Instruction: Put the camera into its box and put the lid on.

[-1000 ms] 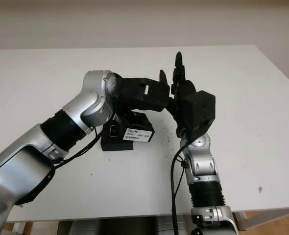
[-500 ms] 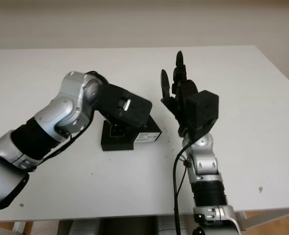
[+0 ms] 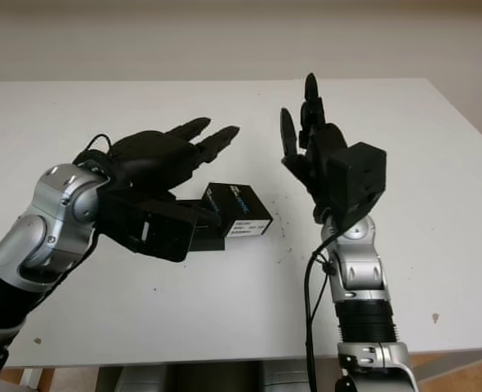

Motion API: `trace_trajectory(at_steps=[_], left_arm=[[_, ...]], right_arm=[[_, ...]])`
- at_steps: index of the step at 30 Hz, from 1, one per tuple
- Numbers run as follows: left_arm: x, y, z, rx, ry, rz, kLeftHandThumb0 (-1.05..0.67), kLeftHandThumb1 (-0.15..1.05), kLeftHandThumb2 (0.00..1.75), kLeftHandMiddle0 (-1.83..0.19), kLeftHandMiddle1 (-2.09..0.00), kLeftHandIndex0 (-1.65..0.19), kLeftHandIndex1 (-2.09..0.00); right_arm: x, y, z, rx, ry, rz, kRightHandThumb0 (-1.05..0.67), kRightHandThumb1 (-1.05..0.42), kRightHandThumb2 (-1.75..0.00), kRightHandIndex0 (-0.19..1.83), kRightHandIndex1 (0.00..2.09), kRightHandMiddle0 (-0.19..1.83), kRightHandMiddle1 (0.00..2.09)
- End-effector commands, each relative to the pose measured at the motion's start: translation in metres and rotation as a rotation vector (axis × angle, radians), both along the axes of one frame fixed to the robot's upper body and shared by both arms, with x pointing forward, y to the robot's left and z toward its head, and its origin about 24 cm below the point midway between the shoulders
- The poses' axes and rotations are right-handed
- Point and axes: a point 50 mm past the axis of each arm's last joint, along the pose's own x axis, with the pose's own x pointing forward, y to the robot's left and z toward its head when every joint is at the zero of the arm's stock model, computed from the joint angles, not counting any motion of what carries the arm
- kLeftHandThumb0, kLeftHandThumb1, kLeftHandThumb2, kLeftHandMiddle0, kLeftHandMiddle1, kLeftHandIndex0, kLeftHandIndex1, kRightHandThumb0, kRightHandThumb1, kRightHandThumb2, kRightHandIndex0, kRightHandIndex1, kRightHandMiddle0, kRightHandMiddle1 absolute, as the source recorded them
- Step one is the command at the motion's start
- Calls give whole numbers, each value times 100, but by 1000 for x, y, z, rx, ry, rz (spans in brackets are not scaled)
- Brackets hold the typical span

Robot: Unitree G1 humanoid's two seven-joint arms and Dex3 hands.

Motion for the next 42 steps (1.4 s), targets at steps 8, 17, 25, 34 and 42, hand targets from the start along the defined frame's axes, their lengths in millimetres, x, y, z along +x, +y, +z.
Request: trace_trajectory(at_steps=[8, 17, 25, 34, 42], left_arm=[[8, -8, -12, -208, 73, 80, -105, 105, 44, 19, 0, 19, 0], [16, -13, -17, -221, 125, 123, -105, 105, 43, 19, 0, 19, 0], [13, -12, -22, -88, 61, 84, -105, 105, 28, 19, 0, 19, 0], [5, -15, -25, -42, 65, 19, -105, 105, 12, 19, 0, 19, 0], [3, -17, -32, -56, 96, 24, -104, 105, 10, 19, 0, 19, 0]], right_arm=[[8, -17, 39, -102, -89, -19, -75, -105, -60, -16, 4, -15, 4], [7, -17, 36, -105, -92, -33, -74, -105, -61, -18, 4, -16, 4], [7, -16, 34, -110, -87, -50, -76, -105, -62, -19, 4, -17, 5], [6, -15, 34, -86, -82, -57, -75, -105, -63, -19, 4, -16, 5], [6, -14, 33, -86, -84, -58, -75, -105, -63, -19, 3, -17, 5]])
